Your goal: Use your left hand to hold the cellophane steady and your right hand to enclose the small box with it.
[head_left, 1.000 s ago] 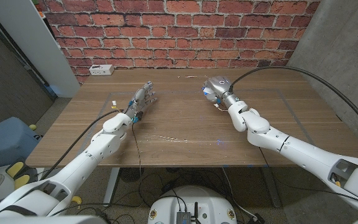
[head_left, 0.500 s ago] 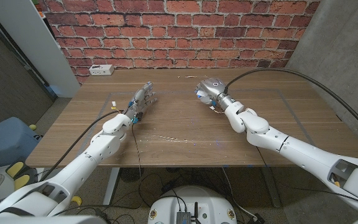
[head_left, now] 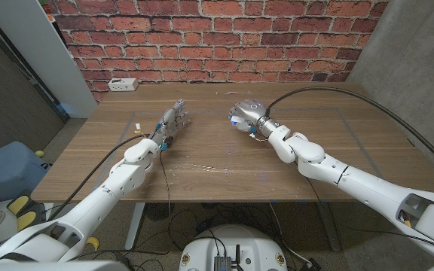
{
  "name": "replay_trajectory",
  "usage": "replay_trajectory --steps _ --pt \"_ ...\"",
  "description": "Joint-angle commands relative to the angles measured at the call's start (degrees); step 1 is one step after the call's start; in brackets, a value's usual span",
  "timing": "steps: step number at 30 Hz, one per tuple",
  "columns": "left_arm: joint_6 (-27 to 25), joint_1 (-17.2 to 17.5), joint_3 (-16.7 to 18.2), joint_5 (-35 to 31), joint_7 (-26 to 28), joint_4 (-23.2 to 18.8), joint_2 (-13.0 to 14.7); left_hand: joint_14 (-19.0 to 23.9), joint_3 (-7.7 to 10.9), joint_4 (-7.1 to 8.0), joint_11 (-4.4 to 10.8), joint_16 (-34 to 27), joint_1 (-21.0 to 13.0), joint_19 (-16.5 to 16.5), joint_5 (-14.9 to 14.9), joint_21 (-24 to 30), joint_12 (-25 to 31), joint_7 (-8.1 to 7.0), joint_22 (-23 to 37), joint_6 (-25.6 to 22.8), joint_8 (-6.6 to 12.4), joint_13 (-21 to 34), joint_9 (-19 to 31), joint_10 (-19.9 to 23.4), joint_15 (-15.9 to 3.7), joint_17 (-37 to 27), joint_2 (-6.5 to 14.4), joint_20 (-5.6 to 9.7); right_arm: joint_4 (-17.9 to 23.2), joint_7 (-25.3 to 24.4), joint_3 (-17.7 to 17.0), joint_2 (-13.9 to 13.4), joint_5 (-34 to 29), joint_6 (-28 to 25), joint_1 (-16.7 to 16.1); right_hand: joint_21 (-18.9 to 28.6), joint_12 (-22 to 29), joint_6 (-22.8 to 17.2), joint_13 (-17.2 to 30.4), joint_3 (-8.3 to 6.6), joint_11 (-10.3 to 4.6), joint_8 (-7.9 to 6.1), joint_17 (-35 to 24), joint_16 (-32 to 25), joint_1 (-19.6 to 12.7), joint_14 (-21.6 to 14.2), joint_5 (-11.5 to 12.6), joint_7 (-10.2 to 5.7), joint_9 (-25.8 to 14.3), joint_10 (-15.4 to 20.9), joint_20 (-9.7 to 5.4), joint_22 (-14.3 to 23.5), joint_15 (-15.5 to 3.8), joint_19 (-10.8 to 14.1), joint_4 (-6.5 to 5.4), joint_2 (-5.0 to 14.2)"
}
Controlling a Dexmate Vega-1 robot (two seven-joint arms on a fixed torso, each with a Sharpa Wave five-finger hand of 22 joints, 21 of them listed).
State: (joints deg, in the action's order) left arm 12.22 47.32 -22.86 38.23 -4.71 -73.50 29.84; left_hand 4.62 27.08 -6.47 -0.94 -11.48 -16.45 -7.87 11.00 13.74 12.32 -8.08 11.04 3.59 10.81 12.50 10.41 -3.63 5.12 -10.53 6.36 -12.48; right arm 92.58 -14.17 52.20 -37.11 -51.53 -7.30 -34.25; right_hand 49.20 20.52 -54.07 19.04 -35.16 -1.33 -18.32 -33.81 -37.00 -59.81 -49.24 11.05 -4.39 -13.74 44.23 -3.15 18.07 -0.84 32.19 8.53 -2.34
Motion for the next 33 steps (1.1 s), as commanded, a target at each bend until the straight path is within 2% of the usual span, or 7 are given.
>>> replay_trajectory --steps 1,11,16,22,29,33 --pt "0.3 0.8 0.2 0.2 0.3 -0.6 0.2 0.3 0.50 0.01 -0.02 0.1 0.5 -0.3 0.0 0.0 0.3 -0.08 0.3 -0.1 0.02 0.1 0.0 0.0 0.22 -0.2 0.1 0.14 0.3 1.6 0.2 0.2 -0.5 3.5 -0.4 0.5 -0.2 -0.8 0.1 0.23 -2.45 0.27 -4.7 0.3 -13.2 -6.2 0.3 0.44 -0.2 3.1 -4.34 -0.1 -12.44 -0.4 -0.14 13.00" --pt "0.5 1.4 0.4 0.5 0.4 -0.8 0.2 0.4 0.54 -0.02 -0.05 0.2 0.5 -0.3 0.0 -0.1 0.2 -0.11 0.3 0.0 -0.01 0.0 0.0 0.0 0.18 -0.2 0.1 0.14 -0.2 3.1 0.5 0.7 -0.3 6.4 -0.2 1.3 -0.4 -0.9 0.2 0.36 -2.42 0.43 -4.9 0.5 -13.3 -6.3 0.4 0.48 -0.2 3.2 -4.34 -0.3 -12.43 -0.7 -0.14 12.98" --pt "0.4 1.8 0.5 0.6 0.6 -1.1 0.3 0.4 0.57 -0.04 -0.03 0.2 0.6 -0.3 0.0 -0.1 0.2 -0.12 0.3 0.0 0.00 -0.1 0.0 0.0 0.24 -0.3 0.1 0.14 0.1 5.3 -0.1 0.7 2.1 7.8 -0.2 1.6 -0.5 -0.9 0.3 0.40 -2.35 0.48 -4.9 0.7 -13.3 -6.3 0.4 0.52 -0.3 3.3 -4.29 -0.4 -12.43 -0.7 -0.13 12.97" --pt "0.6 1.9 0.5 0.7 0.5 -0.8 0.2 0.4 0.59 -0.05 0.00 0.2 0.6 -0.3 0.0 -0.1 0.2 -0.11 0.3 -0.1 0.00 -0.1 0.0 0.0 0.19 -0.3 0.1 0.14 0.0 11.5 -1.2 1.4 7.8 9.5 0.5 2.0 -0.6 -1.1 0.3 0.46 -2.30 0.51 -5.0 0.8 -13.4 -6.4 0.4 0.65 -0.3 3.3 -4.33 -0.6 -12.44 -0.8 -0.08 12.92" --pt "0.6 1.9 0.6 0.9 0.4 -0.5 0.0 0.4 0.63 -0.07 -0.04 0.3 0.6 -0.4 0.0 -0.1 0.2 -0.10 0.3 -0.1 0.00 -0.2 0.0 0.0 0.28 -0.3 0.1 0.14 1.0 23.3 -2.5 2.5 15.6 6.2 1.8 2.4 -0.8 -1.0 0.3 0.52 -2.06 0.69 -5.0 1.0 -13.5 -6.4 0.4 0.75 -0.3 3.3 -4.21 -0.8 -12.42 -1.3 -0.02 12.89" --pt "0.7 1.9 0.5 0.9 0.2 -0.4 0.0 0.4 0.65 -0.08 0.03 0.3 0.7 -0.4 0.0 -0.1 0.2 -0.09 0.3 0.0 -0.02 -0.2 0.0 0.0 0.25 -0.3 0.1 0.14 1.1 27.2 -2.6 2.7 18.6 4.8 2.5 2.6 -1.0 -1.0 0.3 0.53 -1.84 0.77 -5.1 1.1 -13.6 -6.5 0.4 0.94 -0.3 3.3 -4.11 -1.0 -12.41 -1.6 0.03 12.90"
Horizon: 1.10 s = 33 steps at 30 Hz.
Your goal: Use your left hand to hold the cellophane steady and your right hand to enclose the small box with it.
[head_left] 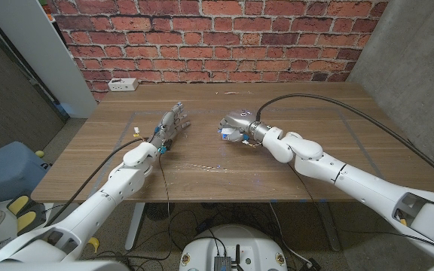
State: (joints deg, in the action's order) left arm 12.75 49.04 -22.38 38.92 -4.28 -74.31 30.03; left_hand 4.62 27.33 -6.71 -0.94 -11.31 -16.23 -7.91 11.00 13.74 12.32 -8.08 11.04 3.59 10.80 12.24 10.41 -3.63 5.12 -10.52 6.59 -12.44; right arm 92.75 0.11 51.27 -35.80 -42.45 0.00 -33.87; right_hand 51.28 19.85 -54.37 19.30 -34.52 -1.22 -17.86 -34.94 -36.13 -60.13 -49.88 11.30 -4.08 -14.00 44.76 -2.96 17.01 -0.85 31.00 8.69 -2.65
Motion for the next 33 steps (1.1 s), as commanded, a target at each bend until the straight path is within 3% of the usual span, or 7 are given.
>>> replay_trajectory --steps 1,10,15,18,21,26,33 --pt "0.2 0.2 0.1 0.3 -0.2 0.4 -0.2 0.4 0.41 0.16 -0.01 0.1 0.4 -0.3 0.0 -0.1 0.2 -0.10 0.3 0.0 -0.02 0.0 0.0 0.0 0.25 -0.3 -0.2 0.09 0.7 13.7 -1.7 1.6 10.3 -2.6 2.3 0.6 -0.3 -0.7 0.1 -0.11 -1.89 0.36 -3.9 0.3 -13.3 -5.8 0.2 0.70 -0.1 2.7 -4.26 0.0 -12.39 -0.5 -0.13 13.23" --pt "0.0 0.2 0.1 0.4 -0.1 0.3 -0.1 0.4 0.45 0.13 0.01 0.1 0.5 -0.3 0.0 -0.2 0.2 -0.10 0.3 0.0 -0.02 0.0 0.0 0.0 0.26 -0.3 -0.2 0.09 -1.0 14.5 -1.1 2.1 13.5 -2.8 3.0 1.2 -1.0 -0.1 0.0 -0.10 -1.87 0.89 -3.5 1.4 -13.6 -5.1 0.2 0.79 -0.1 2.1 -4.10 -0.5 -12.38 -1.2 -0.10 13.32" --pt "0.0 0.4 0.2 0.4 0.0 0.1 0.0 0.4 0.47 0.12 0.03 0.1 0.5 -0.3 0.0 -0.2 0.2 -0.12 0.3 0.0 -0.02 -0.1 0.0 0.0 0.26 -0.3 -0.2 0.09 -1.7 13.9 -0.7 2.3 14.1 -3.0 3.2 3.1 -4.0 3.4 -0.6 0.49 -1.65 3.38 0.0 6.0 -13.0 -2.3 0.2 0.18 0.0 -1.6 -3.31 -2.6 -12.40 -3.0 -0.94 13.29" --pt "0.0 0.3 0.2 0.4 -0.1 0.1 0.1 0.5 0.49 0.11 0.04 0.1 0.5 -0.3 0.0 -0.2 0.2 -0.08 0.3 0.0 -0.02 -0.1 0.0 0.0 0.21 -0.3 -0.2 0.09 -1.9 13.1 -0.5 2.4 14.1 -3.3 3.2 4.1 -5.8 6.7 -1.0 2.09 -1.53 5.24 1.6 8.7 -11.5 0.4 -0.1 -0.26 0.1 -4.0 -2.38 -4.2 -12.35 -3.9 -1.14 12.44" --pt "0.1 0.3 0.2 0.3 -0.2 0.2 0.1 0.4 0.50 0.10 0.06 0.2 0.6 -0.3 0.0 -0.2 0.1 -0.09 0.3 -0.1 -0.01 -0.1 0.0 0.0 0.22 -0.3 -0.2 0.09 -2.0 13.2 -0.5 2.2 14.5 -3.7 3.3 5.0 -7.8 11.5 -1.7 5.11 -1.18 7.01 2.8 11.3 -6.8 4.5 -0.6 -0.70 0.4 -7.4 -0.26 -6.1 -11.36 -4.5 -3.16 11.96" --pt "0.1 0.2 0.1 0.3 -0.4 0.3 0.1 0.4 0.52 0.09 0.01 0.2 0.6 -0.3 0.0 -0.2 0.2 -0.16 0.3 -0.1 0.01 -0.1 0.0 0.0 0.22 -0.3 -0.2 0.09 -1.2 13.8 0.5 1.7 12.5 -5.4 3.8 4.7 -9.4 17.0 -2.7 7.21 -1.33 7.68 4.7 15.8 -2.6 11.9 -1.1 -1.27 1.2 -13.2 1.60 -7.0 -9.62 -6.0 -3.34 9.43" --pt "0.1 0.1 0.1 0.2 -0.3 -0.1 0.2 0.5 0.55 0.07 0.04 0.2 0.6 -0.3 0.0 -0.2 0.1 -0.15 0.3 -0.1 0.00 -0.2 0.0 -0.1 0.19 -0.3 -0.2 0.09 -0.5 16.7 1.6 1.1 11.5 -7.3 4.9 3.5 -9.6 25.0 -3.7 11.00 -0.68 8.17 5.9 17.9 4.3 15.1 -1.3 -1.40 1.8 -19.0 4.50 -7.2 -7.75 -7.3 -4.79 5.50"
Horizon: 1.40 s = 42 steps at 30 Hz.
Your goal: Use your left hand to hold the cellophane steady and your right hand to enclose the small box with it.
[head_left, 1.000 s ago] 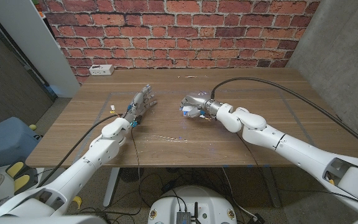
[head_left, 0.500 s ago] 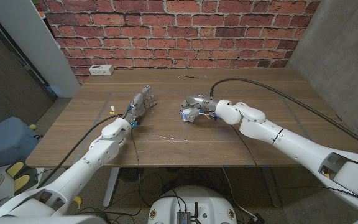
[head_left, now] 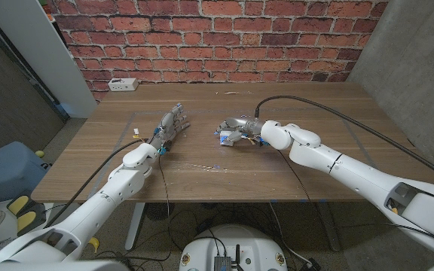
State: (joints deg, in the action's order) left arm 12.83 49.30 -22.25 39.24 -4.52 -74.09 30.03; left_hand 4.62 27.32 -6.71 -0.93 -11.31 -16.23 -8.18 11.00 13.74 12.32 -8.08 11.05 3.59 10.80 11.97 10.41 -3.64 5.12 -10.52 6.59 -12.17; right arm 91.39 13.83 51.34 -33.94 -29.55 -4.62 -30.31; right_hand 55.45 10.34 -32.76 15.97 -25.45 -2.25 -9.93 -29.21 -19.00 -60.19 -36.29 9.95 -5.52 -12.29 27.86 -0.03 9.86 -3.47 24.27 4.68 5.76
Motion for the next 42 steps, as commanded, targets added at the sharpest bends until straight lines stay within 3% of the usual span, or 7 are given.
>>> replay_trajectory --steps 1,7,12,16,20,25,42 --pt "0.0 -0.1 0.0 -0.2 0.0 -0.3 0.2 0.5 0.56 0.07 0.00 0.2 0.6 -0.1 0.0 -0.3 0.1 -0.15 0.3 -0.1 0.00 0.1 0.0 0.0 0.22 -0.3 -0.2 -0.17 0.9 3.1 1.6 -0.8 -1.6 -2.7 1.4 -0.9 -0.1 4.3 -0.5 2.55 0.57 0.19 0.3 1.1 5.4 2.0 0.2 0.06 0.2 -2.7 1.86 0.0 -4.65 -0.8 -1.03 -3.58" --pt "-0.2 -0.1 -0.1 -0.2 0.1 -0.7 0.3 0.5 0.60 0.05 0.07 0.2 0.6 -0.1 0.0 -0.3 0.1 -0.12 0.3 -0.2 0.01 0.0 0.0 -0.1 0.26 -0.3 -0.1 -0.17 1.4 4.6 1.9 -1.1 -1.8 -3.4 1.9 -2.5 0.1 10.0 -1.2 6.18 0.85 0.10 1.1 2.5 11.4 4.8 1.1 0.25 0.7 -6.1 3.20 0.0 -3.42 -2.2 -2.55 -6.98" --pt "-0.4 0.0 -0.1 -0.3 0.3 -1.1 0.4 0.5 0.64 0.04 -0.02 0.2 0.7 -0.1 0.0 -0.3 0.1 -0.17 0.3 -0.2 0.00 0.0 0.0 0.0 0.24 -0.3 -0.1 -0.17 1.2 4.6 1.1 -1.4 0.4 -2.2 1.5 -4.2 0.5 12.3 -1.9 10.47 1.32 -0.56 1.5 3.4 18.6 6.8 2.3 1.08 0.9 -7.6 3.89 0.0 -2.60 -2.9 -5.02 -10.06" --pt "-0.5 0.2 -0.1 -0.4 0.4 -1.4 0.6 0.5 0.66 0.02 0.02 0.2 0.7 -0.1 0.0 -0.3 0.1 -0.15 0.3 -0.1 -0.02 0.0 0.0 0.0 0.24 -0.3 -0.1 -0.17 1.7 2.5 0.2 -2.0 1.0 -1.2 0.5 -8.2 -0.2 21.0 -2.6 13.28 2.16 -0.01 2.6 6.7 22.5 15.8 4.3 1.30 1.1 -14.6 6.30 0.0 0.17 -7.2 -6.23 -10.60" --pt "-0.5 0.4 -0.2 -0.9 0.9 -2.0 0.8 0.5 0.69 0.01 0.04 0.2 0.7 -0.1 0.0 -0.3 0.1 -0.15 0.3 -0.1 -0.03 0.0 0.0 0.0 0.24 -0.3 -0.1 -0.17 2.4 -2.0 -1.1 -3.0 0.9 0.6 -1.3 -11.4 -0.2 24.4 -2.9 13.91 2.56 -0.35 3.4 8.3 22.5 22.6 5.3 1.76 1.1 -19.1 7.75 0.0 1.75 -11.7 -5.87 -10.13" --pt "-0.9 0.9 -0.7 -3.4 3.3 -3.8 1.9 0.5 0.73 -0.04 0.15 0.3 0.7 0.0 0.0 -0.3 0.1 -0.31 0.3 0.0 -0.06 -0.1 0.0 0.0 0.18 -0.3 -0.1 -0.17 3.7 -7.8 -2.9 -4.1 0.1 2.1 -3.9 -15.2 0.4 24.6 -3.2 14.60 2.93 -1.09 4.3 8.4 22.9 27.6 5.9 1.83 1.1 -20.8 9.86 -0.1 4.00 -17.2 -5.68 -9.38" --pt "-5.8 4.1 -3.2 -20.2 16.3 -16.2 8.9 -2.4 1.26 -1.82 0.13 1.2 -0.9 4.6 0.3 -2.2 0.2 0.60 0.2 -2.4 0.68 -0.2 0.0 0.4 -0.35 -0.1 -1.2 -0.13 10.7 -13.9 -6.9 -7.3 -2.7 -2.5 -11.0 -16.2 1.9 20.8 -3.4 14.12 3.09 -2.29 5.3 6.9 22.1 25.5 6.5 2.27 1.2 -17.4 8.40 -0.1 2.92 -15.3 -5.02 -7.98"
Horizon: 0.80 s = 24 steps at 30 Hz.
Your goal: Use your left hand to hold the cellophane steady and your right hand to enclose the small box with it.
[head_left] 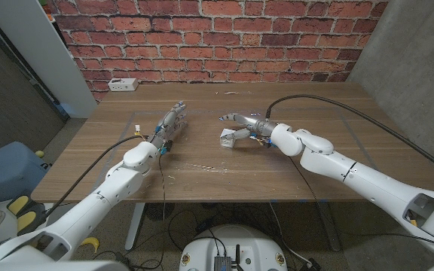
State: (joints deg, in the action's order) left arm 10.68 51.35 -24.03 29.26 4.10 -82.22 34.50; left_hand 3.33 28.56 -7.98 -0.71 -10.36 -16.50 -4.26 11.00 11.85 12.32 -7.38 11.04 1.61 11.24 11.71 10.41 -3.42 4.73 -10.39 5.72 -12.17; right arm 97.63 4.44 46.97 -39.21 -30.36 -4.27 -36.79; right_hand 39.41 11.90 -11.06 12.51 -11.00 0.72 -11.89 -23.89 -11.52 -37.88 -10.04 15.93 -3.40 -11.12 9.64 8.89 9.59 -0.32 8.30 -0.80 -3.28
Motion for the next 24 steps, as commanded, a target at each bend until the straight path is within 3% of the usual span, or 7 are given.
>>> replay_trajectory --steps 1,14,24 --pt "-4.6 2.5 -1.6 -11.8 8.6 -9.5 5.3 -1.2 0.01 -0.65 -0.18 0.2 -0.7 0.9 0.3 -0.4 0.2 -0.05 0.2 -0.5 0.25 0.0 0.0 0.1 0.02 -0.2 -0.5 -0.13 5.3 -5.1 -2.8 -2.3 -2.5 -3.7 -5.3 -0.2 0.4 -1.0 0.0 -0.35 0.11 -0.36 0.1 -0.6 -0.3 -0.8 0.5 0.11 0.0 1.1 -0.60 0.2 -0.29 0.8 0.49 1.08" --pt "-13.0 6.4 -1.7 -21.2 13.5 -20.0 10.7 -7.6 0.05 -1.62 -0.86 0.7 -2.4 6.2 -0.1 -1.3 -0.4 0.79 0.3 -0.9 0.10 0.0 0.1 -1.6 0.42 -0.2 -2.1 0.54 10.5 -8.8 -5.0 -4.2 -4.9 -8.9 -11.2 -0.4 0.6 -1.9 0.0 -0.71 0.03 -0.48 0.5 -1.0 -0.7 -1.6 0.7 0.13 0.0 2.0 -1.43 0.2 -0.75 1.9 0.77 1.73" --pt "-17.1 9.6 -1.3 -25.3 14.3 -25.6 13.7 -8.4 0.05 -1.70 -1.12 0.4 -2.9 6.7 -0.3 -1.1 -0.5 1.41 0.3 -2.0 0.47 0.0 0.2 -2.2 0.55 -0.2 -2.5 0.57 14.0 -11.2 -6.3 -5.6 -6.3 -12.0 -15.3 -0.6 0.8 -3.2 -0.1 -1.17 0.12 -0.71 1.0 -1.4 -1.2 -2.6 0.8 0.22 0.0 3.0 -2.13 0.2 -1.43 3.2 1.17 2.42"
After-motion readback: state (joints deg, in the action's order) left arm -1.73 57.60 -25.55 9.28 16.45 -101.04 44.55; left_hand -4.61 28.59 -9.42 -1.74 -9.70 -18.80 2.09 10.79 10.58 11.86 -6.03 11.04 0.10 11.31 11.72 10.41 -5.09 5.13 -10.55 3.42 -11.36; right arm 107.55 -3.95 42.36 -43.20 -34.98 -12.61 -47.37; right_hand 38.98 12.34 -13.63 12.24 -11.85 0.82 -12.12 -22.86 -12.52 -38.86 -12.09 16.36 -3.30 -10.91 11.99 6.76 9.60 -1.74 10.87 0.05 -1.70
